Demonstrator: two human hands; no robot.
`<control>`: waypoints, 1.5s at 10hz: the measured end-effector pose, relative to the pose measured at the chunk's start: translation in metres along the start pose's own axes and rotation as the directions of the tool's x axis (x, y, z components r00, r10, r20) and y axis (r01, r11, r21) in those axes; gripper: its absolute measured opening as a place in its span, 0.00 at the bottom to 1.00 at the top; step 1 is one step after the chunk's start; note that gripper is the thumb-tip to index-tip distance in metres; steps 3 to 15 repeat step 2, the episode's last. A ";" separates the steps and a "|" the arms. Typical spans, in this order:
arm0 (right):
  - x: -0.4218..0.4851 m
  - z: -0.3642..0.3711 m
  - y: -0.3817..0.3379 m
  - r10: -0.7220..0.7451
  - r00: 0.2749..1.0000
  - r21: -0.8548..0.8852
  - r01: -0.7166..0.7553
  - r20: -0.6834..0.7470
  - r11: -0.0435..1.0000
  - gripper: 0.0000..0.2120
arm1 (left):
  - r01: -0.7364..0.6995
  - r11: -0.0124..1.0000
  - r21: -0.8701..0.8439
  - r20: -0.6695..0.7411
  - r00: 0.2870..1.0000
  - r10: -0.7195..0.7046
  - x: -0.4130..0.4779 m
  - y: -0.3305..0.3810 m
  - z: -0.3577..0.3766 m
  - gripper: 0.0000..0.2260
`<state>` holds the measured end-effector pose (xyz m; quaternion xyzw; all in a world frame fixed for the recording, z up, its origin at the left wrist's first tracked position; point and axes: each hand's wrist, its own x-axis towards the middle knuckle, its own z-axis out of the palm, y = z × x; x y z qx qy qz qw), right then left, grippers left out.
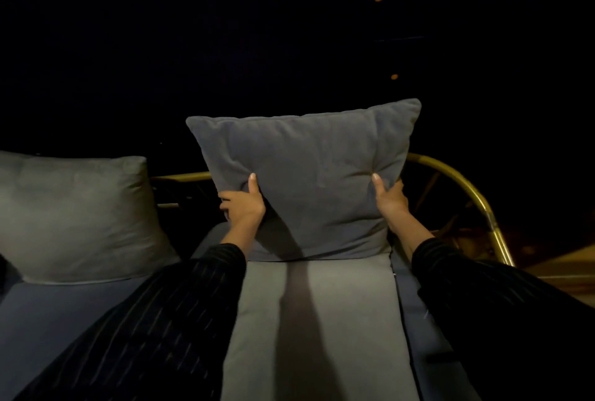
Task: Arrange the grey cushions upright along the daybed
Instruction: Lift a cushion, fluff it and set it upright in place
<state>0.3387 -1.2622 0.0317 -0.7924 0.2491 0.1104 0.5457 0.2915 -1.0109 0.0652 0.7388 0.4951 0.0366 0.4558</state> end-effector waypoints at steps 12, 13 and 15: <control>-0.050 0.005 0.014 -0.047 0.996 -0.200 0.062 0.078 0.978 0.34 | -0.161 0.986 0.042 0.041 0.986 0.159 -0.058 -0.013 0.020 0.26; -0.050 0.005 0.014 -0.047 0.996 -0.200 0.062 0.078 0.978 0.34 | -0.161 0.986 0.042 0.041 0.986 0.159 -0.058 -0.013 0.020 0.26; -0.050 0.005 0.014 -0.047 0.996 -0.200 0.062 0.078 0.978 0.34 | -0.161 0.986 0.042 0.041 0.986 0.159 -0.058 -0.013 0.020 0.26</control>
